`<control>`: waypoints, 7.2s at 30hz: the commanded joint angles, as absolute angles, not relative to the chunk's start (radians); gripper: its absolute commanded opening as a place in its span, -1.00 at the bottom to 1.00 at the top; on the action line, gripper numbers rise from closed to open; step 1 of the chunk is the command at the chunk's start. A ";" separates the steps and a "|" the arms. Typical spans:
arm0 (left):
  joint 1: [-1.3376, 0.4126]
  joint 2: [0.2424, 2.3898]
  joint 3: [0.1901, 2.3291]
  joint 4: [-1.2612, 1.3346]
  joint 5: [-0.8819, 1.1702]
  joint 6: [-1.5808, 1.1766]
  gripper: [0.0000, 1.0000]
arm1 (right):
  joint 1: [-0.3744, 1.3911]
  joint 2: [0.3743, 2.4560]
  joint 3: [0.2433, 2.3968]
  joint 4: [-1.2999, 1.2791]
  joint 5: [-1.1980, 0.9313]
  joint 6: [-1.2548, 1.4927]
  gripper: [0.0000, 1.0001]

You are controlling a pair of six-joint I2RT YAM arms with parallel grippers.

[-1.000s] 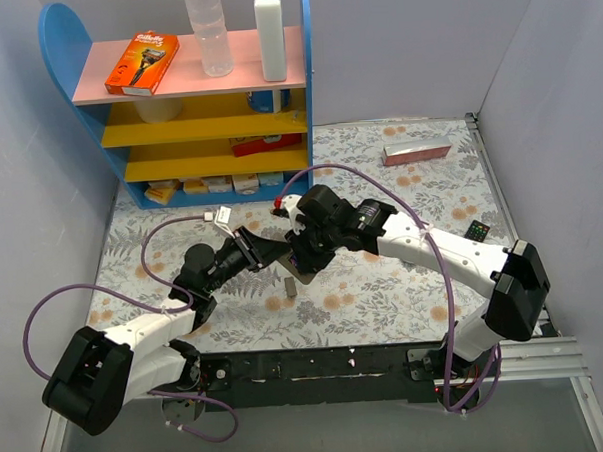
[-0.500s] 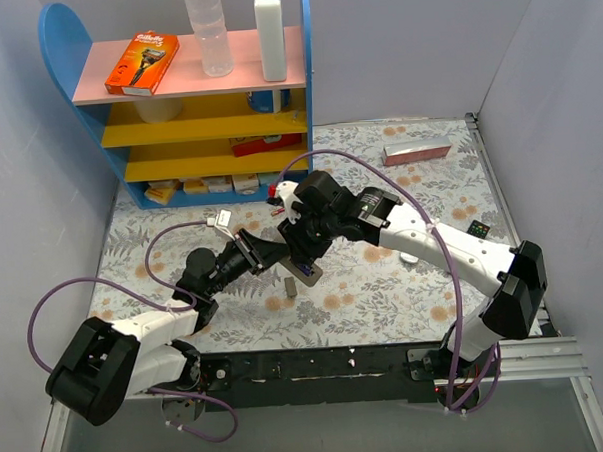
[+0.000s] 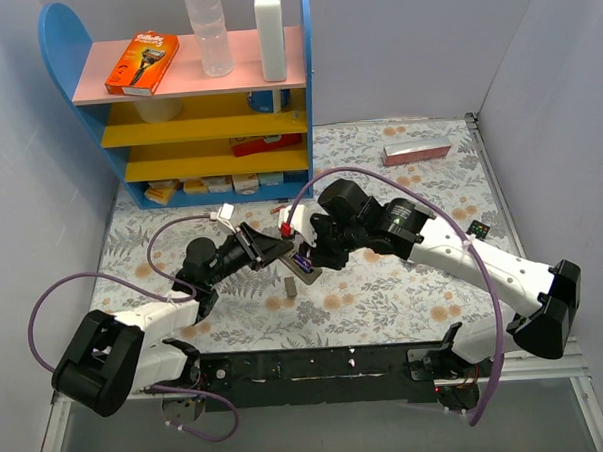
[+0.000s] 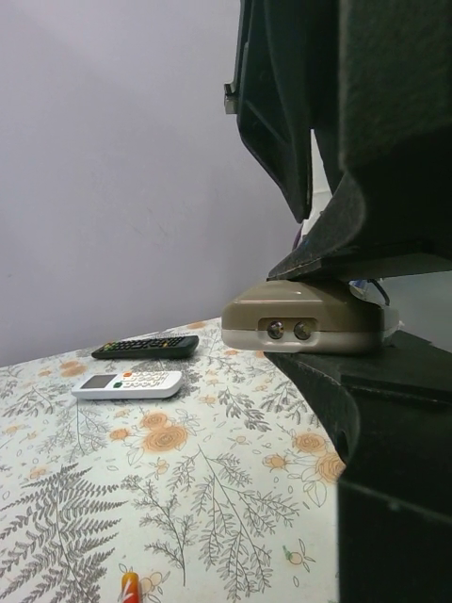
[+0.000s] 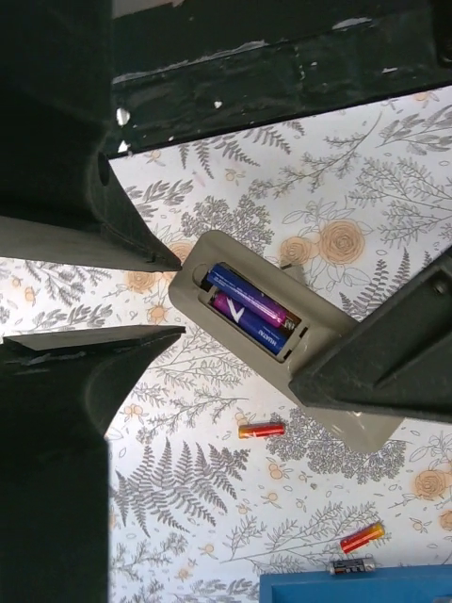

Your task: Load the batteries into the remote control

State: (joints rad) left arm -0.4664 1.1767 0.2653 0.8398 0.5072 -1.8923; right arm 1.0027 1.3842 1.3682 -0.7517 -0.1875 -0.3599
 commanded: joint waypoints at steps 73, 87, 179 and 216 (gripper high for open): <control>-0.459 1.131 0.446 0.700 0.663 -1.888 -1.00 | 1.080 1.471 1.288 -0.509 -0.086 -0.402 -0.83; -0.459 1.046 0.469 0.623 0.657 -1.829 -1.00 | 1.080 1.623 1.429 -0.571 -0.156 -0.362 -0.88; -0.457 0.455 0.109 0.220 0.222 -1.741 -1.00 | 1.164 1.534 1.115 -0.526 0.316 0.174 -0.86; -0.460 0.868 0.192 0.655 0.399 -1.697 -1.00 | 1.177 1.647 1.548 -0.850 0.091 -0.015 -0.88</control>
State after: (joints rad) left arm -0.4564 0.8875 0.1581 0.6144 0.3862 -1.7100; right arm 1.1664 1.6295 1.4769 -0.8230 0.1032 -0.0250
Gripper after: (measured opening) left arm 0.261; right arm 0.338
